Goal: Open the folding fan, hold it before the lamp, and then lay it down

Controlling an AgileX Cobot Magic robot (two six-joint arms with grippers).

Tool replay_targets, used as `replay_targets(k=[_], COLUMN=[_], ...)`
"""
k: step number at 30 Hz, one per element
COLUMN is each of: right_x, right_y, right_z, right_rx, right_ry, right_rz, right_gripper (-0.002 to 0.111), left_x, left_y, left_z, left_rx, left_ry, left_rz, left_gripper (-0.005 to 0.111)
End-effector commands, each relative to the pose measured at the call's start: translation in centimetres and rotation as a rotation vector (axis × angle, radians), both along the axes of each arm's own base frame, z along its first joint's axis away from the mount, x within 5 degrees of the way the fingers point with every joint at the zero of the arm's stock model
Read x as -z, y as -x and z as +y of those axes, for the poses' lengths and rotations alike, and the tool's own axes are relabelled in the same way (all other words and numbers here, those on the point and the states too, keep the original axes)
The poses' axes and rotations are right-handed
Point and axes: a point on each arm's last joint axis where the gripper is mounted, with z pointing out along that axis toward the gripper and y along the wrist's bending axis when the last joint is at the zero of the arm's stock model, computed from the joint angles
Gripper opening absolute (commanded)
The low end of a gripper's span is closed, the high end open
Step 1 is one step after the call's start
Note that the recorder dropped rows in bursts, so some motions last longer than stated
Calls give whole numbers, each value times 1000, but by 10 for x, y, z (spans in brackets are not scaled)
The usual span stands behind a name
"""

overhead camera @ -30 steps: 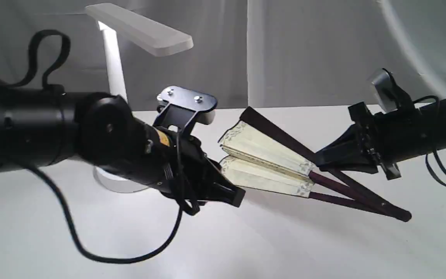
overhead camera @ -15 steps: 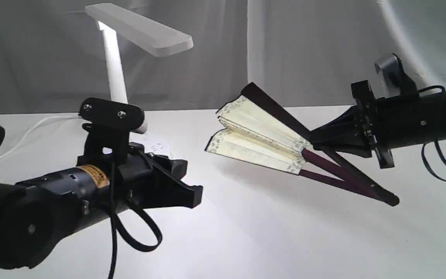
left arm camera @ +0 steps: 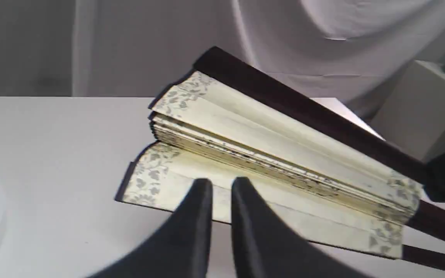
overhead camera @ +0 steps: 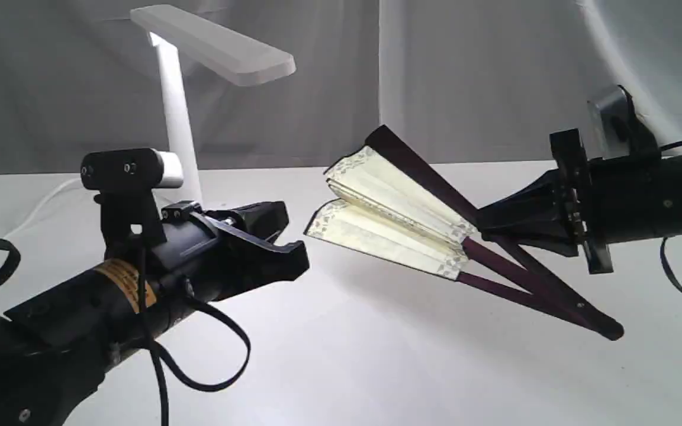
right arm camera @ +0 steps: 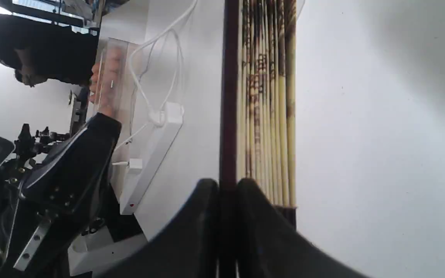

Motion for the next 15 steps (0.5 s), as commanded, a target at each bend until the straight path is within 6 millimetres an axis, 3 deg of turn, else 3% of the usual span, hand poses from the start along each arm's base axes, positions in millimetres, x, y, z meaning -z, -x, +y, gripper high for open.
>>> replay_targets(k=[1, 3, 6, 11, 15], right_x=[-7, -9, -13, -22, -28], right_y=[2, 2, 3, 7, 8], right_z=[1, 2, 4, 10, 11], right_rx=[7, 6, -2, -16, -11], right_ry=[-26, -27, -26, -27, -35], right_rz=[-31, -35, -46, -74, -91], right_gripper=[0, 0, 0, 0, 0], left_x=[6, 14, 27, 37, 50], left_y=[0, -1, -4, -9, -13], left_z=[-3, -5, -7, -11, -11], left_rx=[12, -4, -24, -28, -85], left_ry=[92, 132, 175, 273, 446], left_rz=[63, 122, 178, 157, 251], left_gripper=[34, 46, 53, 41, 35])
